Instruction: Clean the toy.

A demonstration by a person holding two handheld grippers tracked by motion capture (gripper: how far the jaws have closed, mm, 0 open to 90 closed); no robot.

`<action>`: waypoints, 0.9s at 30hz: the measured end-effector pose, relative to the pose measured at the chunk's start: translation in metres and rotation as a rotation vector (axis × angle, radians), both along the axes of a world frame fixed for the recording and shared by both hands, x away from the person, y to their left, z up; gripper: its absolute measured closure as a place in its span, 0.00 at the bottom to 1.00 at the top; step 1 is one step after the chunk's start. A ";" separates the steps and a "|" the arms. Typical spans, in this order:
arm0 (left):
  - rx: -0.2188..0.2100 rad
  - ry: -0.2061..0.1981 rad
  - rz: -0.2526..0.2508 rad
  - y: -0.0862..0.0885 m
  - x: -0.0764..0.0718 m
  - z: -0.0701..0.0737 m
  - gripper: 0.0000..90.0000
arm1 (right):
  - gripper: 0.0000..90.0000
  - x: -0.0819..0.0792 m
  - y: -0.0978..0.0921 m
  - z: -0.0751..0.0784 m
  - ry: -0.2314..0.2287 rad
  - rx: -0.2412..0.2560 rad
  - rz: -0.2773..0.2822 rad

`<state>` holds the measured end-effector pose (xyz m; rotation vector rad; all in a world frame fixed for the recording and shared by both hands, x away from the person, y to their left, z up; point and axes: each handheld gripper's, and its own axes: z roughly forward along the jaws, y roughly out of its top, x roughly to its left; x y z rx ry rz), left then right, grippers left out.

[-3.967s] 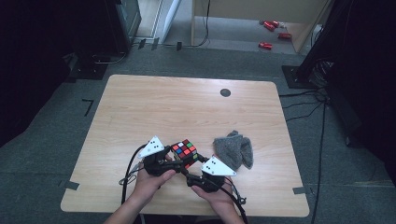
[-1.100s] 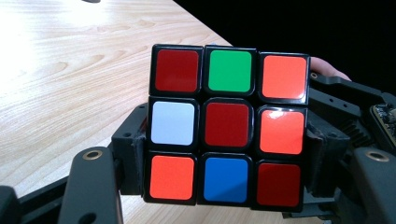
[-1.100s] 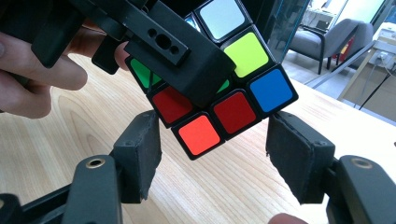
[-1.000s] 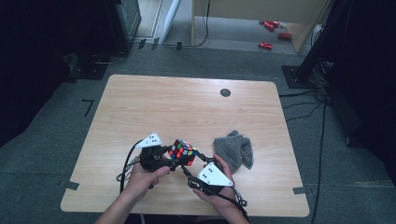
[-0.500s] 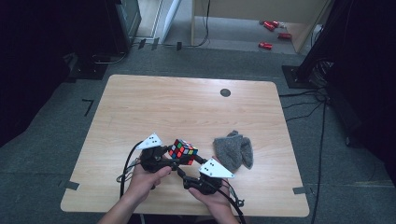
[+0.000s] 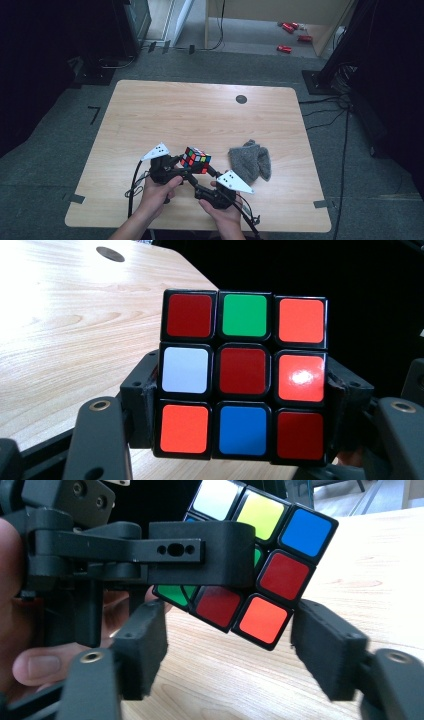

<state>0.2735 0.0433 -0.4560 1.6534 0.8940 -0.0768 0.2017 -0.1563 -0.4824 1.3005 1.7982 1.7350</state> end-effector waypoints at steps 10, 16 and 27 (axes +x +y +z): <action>0.004 0.027 -0.031 0.001 0.004 -0.001 0.37 | 0.47 0.000 -0.004 -0.001 -0.111 -0.172 0.004; 0.043 0.046 -0.056 0.002 0.007 -0.002 0.37 | 0.50 0.003 -0.009 -0.004 -0.165 -0.261 0.039; 0.042 0.050 -0.064 0.003 0.007 0.000 0.37 | 0.50 0.009 -0.017 -0.008 -0.153 -0.298 0.056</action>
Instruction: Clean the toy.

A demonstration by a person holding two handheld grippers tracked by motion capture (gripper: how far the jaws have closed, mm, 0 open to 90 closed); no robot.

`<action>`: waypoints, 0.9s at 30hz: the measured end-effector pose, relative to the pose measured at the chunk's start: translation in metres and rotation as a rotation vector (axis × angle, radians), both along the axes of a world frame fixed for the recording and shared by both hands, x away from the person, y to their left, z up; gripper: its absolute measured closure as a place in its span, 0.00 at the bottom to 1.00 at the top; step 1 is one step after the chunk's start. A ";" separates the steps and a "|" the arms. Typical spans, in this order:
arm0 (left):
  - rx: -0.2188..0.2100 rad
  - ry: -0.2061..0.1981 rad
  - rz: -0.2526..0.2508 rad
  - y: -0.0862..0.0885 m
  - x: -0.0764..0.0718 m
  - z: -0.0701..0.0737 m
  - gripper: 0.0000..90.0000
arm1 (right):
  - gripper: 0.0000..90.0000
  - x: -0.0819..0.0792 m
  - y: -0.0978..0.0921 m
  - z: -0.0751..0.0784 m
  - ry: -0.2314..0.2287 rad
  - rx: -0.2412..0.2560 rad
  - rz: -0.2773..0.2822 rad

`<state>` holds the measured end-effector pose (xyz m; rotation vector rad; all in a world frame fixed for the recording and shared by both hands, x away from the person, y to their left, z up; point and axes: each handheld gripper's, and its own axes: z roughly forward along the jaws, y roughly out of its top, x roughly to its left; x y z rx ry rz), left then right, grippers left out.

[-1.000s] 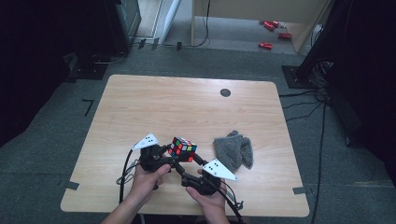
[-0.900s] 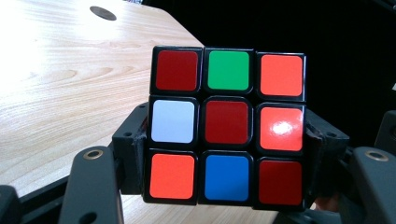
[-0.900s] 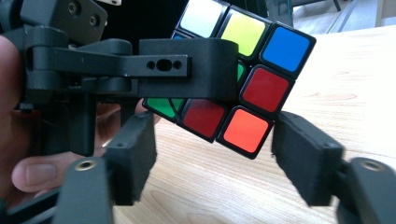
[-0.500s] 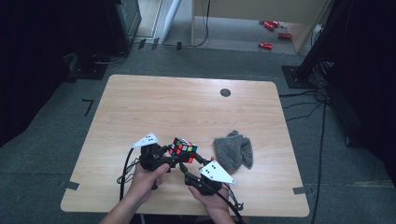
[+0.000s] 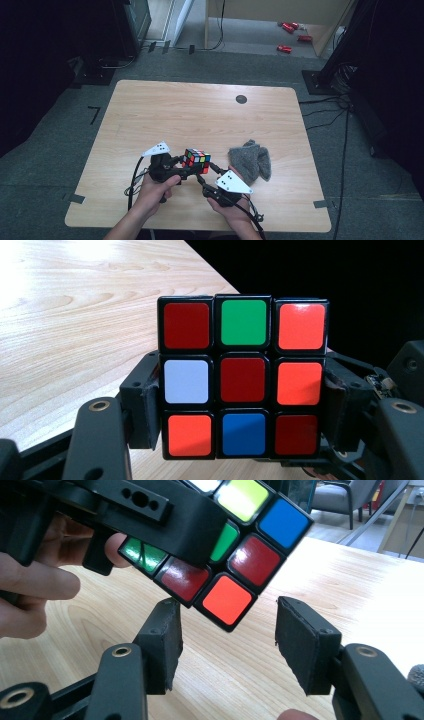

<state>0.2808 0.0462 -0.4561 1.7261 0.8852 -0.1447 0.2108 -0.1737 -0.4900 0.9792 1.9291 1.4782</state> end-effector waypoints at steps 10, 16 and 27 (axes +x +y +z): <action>0.033 -0.038 -0.004 0.000 -0.002 0.001 0.37 | 0.49 0.003 -0.004 -0.003 0.017 -0.010 -0.012; 0.079 -0.140 0.012 0.005 -0.004 0.005 0.38 | 0.45 0.010 -0.020 -0.002 0.054 -0.020 -0.011; 0.133 -0.280 0.051 0.012 -0.007 0.005 0.38 | 0.36 0.038 -0.089 -0.001 0.124 -0.171 -0.305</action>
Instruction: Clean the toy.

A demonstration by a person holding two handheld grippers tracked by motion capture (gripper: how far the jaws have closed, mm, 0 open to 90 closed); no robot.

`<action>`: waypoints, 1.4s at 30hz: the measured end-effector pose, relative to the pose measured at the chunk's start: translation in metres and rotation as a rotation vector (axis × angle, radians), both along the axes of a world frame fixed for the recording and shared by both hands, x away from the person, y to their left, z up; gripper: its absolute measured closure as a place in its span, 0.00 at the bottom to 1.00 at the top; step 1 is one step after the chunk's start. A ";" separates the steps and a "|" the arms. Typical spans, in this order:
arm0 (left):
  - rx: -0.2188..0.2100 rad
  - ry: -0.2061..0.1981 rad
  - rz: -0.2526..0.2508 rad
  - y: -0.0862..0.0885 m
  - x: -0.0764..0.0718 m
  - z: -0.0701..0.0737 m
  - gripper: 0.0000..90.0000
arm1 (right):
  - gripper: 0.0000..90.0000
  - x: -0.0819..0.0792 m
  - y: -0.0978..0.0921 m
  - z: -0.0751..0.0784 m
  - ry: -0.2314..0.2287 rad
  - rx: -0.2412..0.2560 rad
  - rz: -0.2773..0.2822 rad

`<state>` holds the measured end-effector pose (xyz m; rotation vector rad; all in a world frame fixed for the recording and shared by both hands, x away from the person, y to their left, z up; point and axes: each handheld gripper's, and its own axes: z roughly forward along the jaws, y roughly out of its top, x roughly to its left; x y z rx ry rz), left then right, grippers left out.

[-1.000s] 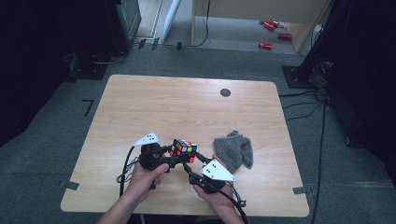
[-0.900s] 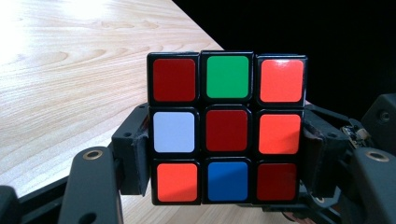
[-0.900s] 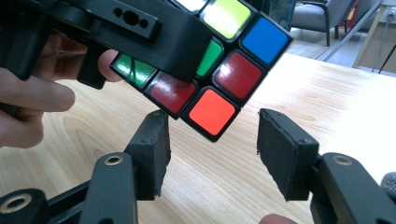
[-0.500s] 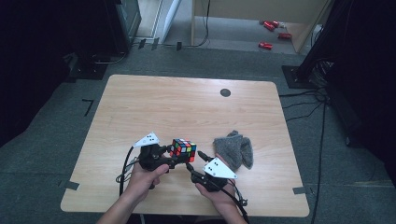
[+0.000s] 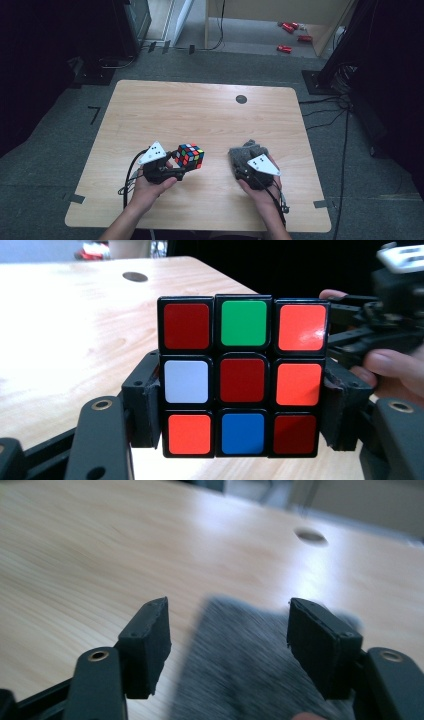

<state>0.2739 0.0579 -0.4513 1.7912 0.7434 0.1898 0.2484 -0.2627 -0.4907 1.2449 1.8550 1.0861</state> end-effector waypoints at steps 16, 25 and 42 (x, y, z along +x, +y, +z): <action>0.079 -0.155 -0.071 -0.011 -0.013 -0.005 0.38 | 0.75 0.015 -0.031 -0.029 0.276 0.192 -0.087; 0.211 -0.243 -0.119 -0.025 -0.022 -0.013 0.38 | 0.73 -0.026 0.022 0.048 -0.047 0.364 0.279; 0.236 -0.319 -0.144 -0.033 -0.034 -0.010 0.38 | 0.71 -0.025 0.029 0.045 0.017 0.481 0.316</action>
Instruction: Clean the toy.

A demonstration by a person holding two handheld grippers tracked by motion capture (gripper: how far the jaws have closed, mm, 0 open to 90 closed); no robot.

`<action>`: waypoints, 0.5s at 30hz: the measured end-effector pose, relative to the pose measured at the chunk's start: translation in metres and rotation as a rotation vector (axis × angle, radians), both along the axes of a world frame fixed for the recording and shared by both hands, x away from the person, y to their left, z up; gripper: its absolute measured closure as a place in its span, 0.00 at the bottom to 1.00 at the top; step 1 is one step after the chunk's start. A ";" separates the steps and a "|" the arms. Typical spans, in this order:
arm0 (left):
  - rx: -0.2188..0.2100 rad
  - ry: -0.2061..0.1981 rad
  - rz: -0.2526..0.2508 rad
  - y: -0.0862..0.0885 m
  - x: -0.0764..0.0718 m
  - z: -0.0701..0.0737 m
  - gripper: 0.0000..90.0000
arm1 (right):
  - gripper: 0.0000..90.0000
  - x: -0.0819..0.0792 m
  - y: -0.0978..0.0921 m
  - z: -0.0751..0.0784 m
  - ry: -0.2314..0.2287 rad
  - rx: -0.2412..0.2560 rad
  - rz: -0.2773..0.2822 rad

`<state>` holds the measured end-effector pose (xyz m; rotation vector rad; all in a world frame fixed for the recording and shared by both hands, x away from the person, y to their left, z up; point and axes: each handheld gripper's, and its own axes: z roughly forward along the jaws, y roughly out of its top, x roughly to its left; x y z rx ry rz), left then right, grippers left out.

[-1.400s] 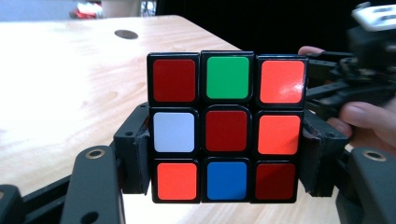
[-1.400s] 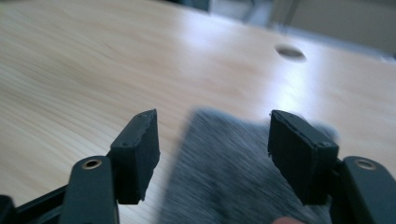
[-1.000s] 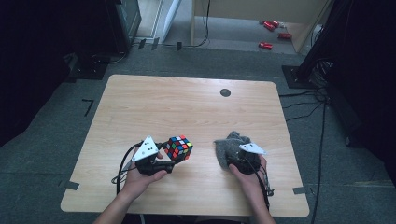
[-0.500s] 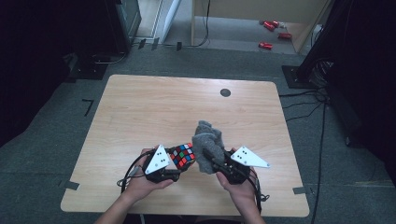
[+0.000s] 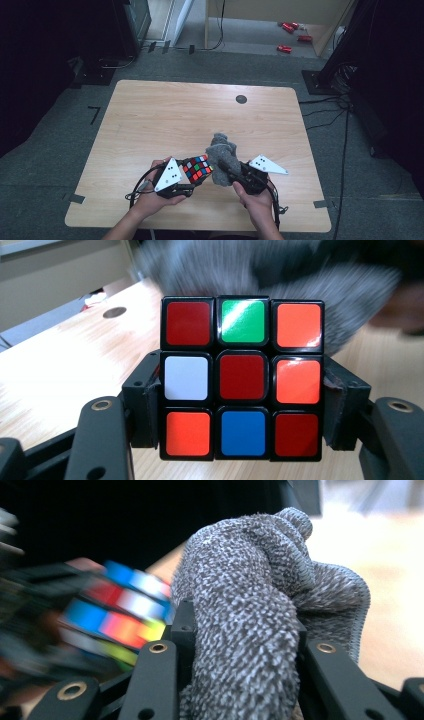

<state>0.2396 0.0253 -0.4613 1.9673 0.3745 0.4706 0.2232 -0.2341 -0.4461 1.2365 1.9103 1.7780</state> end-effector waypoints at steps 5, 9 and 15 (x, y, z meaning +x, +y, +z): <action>-0.030 0.018 -0.013 -0.001 -0.003 0.006 0.38 | 0.70 -0.003 0.013 0.000 0.011 0.014 0.051; -0.079 0.027 -0.009 0.005 -0.001 0.011 0.38 | 0.70 0.008 -0.005 -0.012 0.097 0.023 -0.020; -0.015 0.027 -0.003 -0.001 0.000 0.003 0.38 | 0.69 0.000 0.002 -0.001 0.027 0.043 0.021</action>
